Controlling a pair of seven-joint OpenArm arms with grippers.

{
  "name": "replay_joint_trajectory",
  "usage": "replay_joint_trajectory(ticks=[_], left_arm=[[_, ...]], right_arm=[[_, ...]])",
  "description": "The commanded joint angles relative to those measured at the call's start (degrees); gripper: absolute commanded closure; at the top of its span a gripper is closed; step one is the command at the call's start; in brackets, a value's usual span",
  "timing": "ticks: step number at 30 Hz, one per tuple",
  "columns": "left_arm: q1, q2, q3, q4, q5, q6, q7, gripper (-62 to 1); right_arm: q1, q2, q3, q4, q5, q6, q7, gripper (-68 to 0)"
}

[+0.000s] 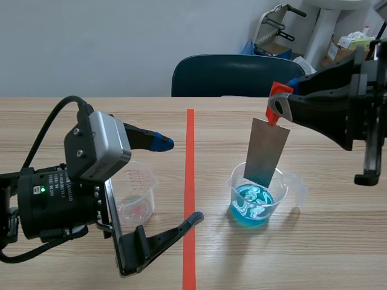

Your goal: Do the redox reaction experiment

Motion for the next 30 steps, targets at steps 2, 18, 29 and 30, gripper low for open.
replay_joint_trajectory(ticks=[2, 18, 29, 30], left_arm=[[-0.1, 0.1, -0.2, 1.0, -0.3, 0.1, -0.9, -62.3], [-0.1, 0.1, -0.2, 1.0, -0.3, 0.1, -1.0, -62.3], [-0.1, 0.2, -0.2, 1.0, 0.3, 0.1, -1.0, -62.3], [-0.1, 0.2, -0.2, 1.0, 0.3, 0.1, -0.9, -62.3]], right_arm=[[0.8, 0.2, -0.5, -0.5, -0.2, -0.2, 2.2, -0.7], [1.0, -4.5, -2.2, -3.3, -5.9, -0.2, 4.0, -0.7], [5.5, -7.3, -8.3, -10.9, -11.0, -0.2, 7.6, -0.7], [5.9, -7.5, -8.9, -11.5, -11.4, -0.2, 7.7, -0.7]])
